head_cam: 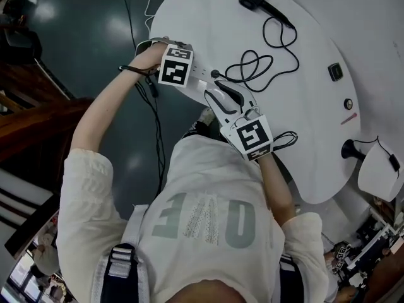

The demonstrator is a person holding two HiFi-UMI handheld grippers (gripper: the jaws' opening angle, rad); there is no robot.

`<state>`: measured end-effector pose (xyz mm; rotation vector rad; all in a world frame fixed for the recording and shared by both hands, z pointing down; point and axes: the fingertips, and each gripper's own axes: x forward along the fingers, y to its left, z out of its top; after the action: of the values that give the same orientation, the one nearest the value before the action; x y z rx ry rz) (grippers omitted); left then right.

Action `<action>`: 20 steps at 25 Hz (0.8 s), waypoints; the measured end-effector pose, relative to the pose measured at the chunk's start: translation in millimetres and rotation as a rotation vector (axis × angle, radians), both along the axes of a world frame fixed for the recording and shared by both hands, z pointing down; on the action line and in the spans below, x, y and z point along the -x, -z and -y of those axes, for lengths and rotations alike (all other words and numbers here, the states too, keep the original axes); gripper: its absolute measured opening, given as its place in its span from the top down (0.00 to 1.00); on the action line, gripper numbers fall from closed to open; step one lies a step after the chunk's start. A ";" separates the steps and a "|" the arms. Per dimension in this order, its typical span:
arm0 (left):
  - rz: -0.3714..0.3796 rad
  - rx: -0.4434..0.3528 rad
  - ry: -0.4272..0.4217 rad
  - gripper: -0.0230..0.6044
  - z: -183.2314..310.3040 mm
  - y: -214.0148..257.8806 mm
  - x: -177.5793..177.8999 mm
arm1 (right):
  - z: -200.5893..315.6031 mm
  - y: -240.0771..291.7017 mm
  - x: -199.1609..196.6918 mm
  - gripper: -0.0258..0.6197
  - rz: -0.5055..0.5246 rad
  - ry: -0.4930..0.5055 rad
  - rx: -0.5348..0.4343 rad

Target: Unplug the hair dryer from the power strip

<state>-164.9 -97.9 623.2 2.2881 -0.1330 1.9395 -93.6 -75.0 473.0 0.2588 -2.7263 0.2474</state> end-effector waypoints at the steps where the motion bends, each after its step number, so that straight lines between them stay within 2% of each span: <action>1: 0.000 0.000 0.001 0.58 -0.1 0.0 -0.2 | -0.4 -12.6 -2.0 0.77 -0.021 -0.010 0.005; 5: -0.005 -0.007 0.006 0.58 0.7 -0.3 0.0 | 5.8 -59.8 -9.6 0.77 -0.109 -0.057 0.018; 8: -0.006 -0.009 0.007 0.58 1.7 -0.1 -0.8 | 18.7 -75.2 -11.7 0.77 -0.139 -0.109 0.002; 20: 0.007 0.004 -0.001 0.58 -0.9 1.8 0.7 | 46.7 -88.4 17.4 0.77 -0.138 -0.143 -0.028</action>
<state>-165.7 -96.9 621.4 2.2796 -0.1287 1.9467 -111.0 -121.7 561.4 0.4620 -2.5792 0.2228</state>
